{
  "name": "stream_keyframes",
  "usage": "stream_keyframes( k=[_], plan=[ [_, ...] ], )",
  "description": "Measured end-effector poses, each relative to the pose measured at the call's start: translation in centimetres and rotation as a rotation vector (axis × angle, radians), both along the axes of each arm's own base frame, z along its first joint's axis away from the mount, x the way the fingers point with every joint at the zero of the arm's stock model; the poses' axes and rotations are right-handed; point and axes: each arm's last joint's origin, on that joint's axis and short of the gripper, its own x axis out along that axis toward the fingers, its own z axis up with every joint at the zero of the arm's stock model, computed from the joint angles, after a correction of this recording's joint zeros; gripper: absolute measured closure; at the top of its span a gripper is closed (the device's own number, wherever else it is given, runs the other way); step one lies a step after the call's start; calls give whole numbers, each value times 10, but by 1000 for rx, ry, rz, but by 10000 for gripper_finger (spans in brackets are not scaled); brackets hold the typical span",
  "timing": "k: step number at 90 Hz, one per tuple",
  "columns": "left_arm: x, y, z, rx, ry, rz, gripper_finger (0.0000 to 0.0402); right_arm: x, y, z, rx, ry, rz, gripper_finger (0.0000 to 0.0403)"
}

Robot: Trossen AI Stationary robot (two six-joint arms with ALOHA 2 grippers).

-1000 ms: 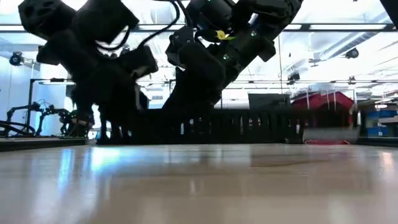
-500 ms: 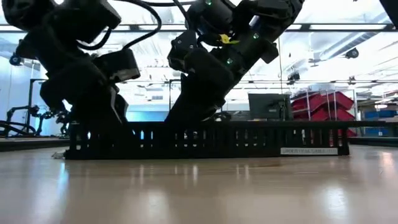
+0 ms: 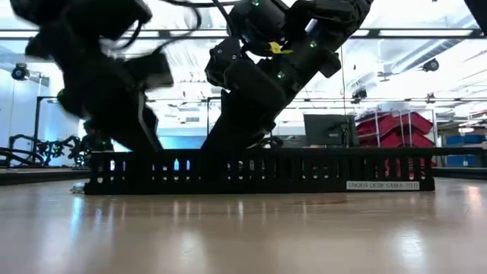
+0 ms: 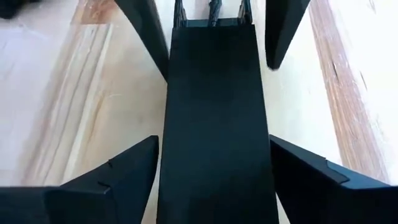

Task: Ziptie cables
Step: Insert the cable duct cover into the cable duct

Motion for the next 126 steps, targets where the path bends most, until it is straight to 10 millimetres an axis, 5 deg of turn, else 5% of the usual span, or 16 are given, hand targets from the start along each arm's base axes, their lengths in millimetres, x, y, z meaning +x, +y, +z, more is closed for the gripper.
stream_keyframes(
  k=[10,21,55,72,86,103,126],
  plan=[
    [-8,-1,27,-10,-2,-21,90,0,0,0,0,1,0,121],
    [-27,-1,31,-29,29,-17,90,-1,0,0,-1,12,-1,118],
    [-47,3,-17,-22,-76,-62,88,-1,0,-1,1,17,-8,125],
    [-55,7,-44,23,12,-48,87,-1,0,0,3,9,-9,113],
    [-53,6,-57,41,0,-41,113,2,0,2,4,-32,-6,118],
    [-47,4,-70,74,-15,-65,191,4,0,5,8,-69,19,146],
    [-42,3,-77,73,-33,-58,189,6,0,-5,15,-57,15,173]
  ],
)
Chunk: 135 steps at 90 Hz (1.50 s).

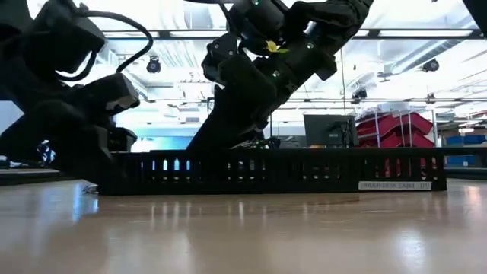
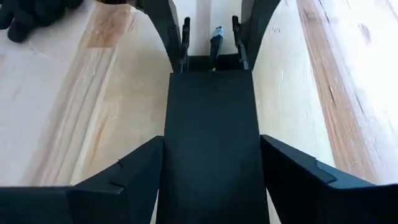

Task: Ziptie cables
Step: Insert the cable duct cover into the cable duct

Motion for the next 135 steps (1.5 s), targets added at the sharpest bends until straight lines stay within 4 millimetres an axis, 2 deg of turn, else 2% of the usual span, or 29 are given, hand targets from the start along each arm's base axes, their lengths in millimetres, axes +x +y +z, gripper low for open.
stream_keyframes(
  k=[13,28,37,59,73,84,96,116,135],
  plan=[
    [0,0,0,-4,0,1,171,0,0,0,-1,0,2,154],
    [0,0,0,-7,2,1,187,-1,0,-4,0,21,3,131],
    [1,0,0,-11,-7,1,188,0,-1,-6,1,14,0,138],
    [0,0,0,-13,-9,0,187,3,-1,-3,-2,10,4,188],
    [0,0,0,-9,-8,-3,187,8,0,-8,0,-14,5,183],
    [0,0,1,-4,-16,-10,187,19,1,-16,11,-35,5,167],
    [0,0,1,-5,-18,-11,187,30,2,-24,35,-31,22,175],
    [2,-1,2,1,-16,-19,187,37,3,-21,38,-28,31,188],
    [3,-1,3,-2,-31,-26,185,38,1,-11,37,0,38,154]
  ],
)
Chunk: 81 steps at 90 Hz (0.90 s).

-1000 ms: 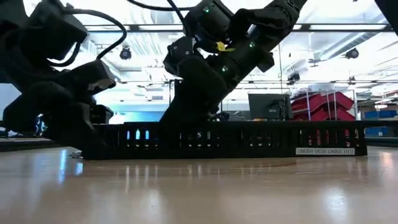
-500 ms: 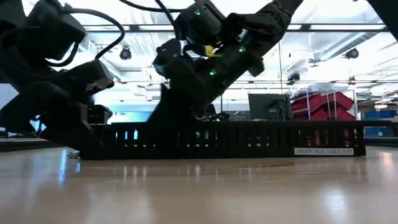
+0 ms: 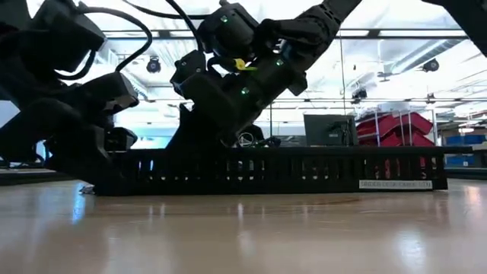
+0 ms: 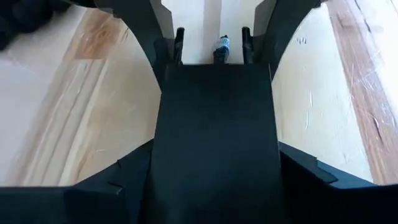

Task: Ziptie cables
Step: Insert the cable duct cover into the cable duct

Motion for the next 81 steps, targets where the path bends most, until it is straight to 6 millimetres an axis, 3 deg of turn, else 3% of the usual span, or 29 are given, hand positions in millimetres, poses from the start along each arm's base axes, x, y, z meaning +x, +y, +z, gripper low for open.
stream_keyframes(
  k=[14,34,50,68,81],
  plan=[
    [-1,1,-1,-7,-7,11,188,-3,0,20,4,46,-1,132],
    [-1,1,-1,-7,-1,16,185,-7,0,23,-1,84,-1,124],
    [-2,1,-1,-13,-4,21,188,-8,-1,18,-1,100,-14,139],
    [-2,1,-1,-14,-5,20,187,-6,-1,19,6,74,-23,185],
    [-2,1,-1,-14,-5,21,188,-4,-1,18,9,45,-25,186]
  ],
)
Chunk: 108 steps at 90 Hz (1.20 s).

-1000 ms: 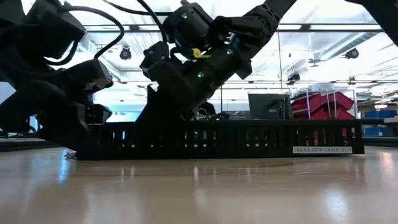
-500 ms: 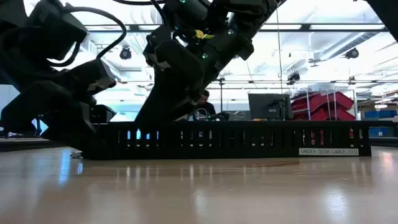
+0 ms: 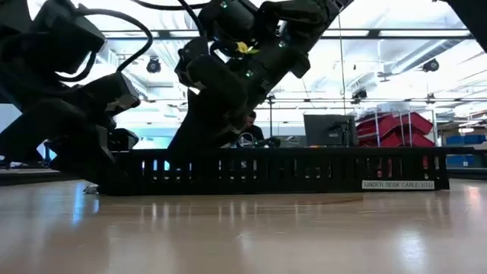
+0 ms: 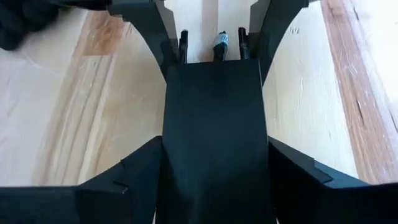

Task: Ziptie cables
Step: Insert the cable duct cover into the cable duct

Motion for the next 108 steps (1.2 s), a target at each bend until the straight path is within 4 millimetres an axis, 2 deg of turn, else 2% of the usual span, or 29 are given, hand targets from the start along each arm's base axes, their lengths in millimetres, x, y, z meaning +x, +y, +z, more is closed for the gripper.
stream_keyframes(
  k=[28,55,108],
  plan=[
    [6,-2,5,16,-31,-22,188,8,0,-11,13,-74,-5,176],
    [9,-3,9,14,-46,-25,188,10,-1,-14,17,-81,-7,186],
    [8,-2,8,6,-38,-20,179,10,-2,-13,12,-79,-3,168]
  ],
)
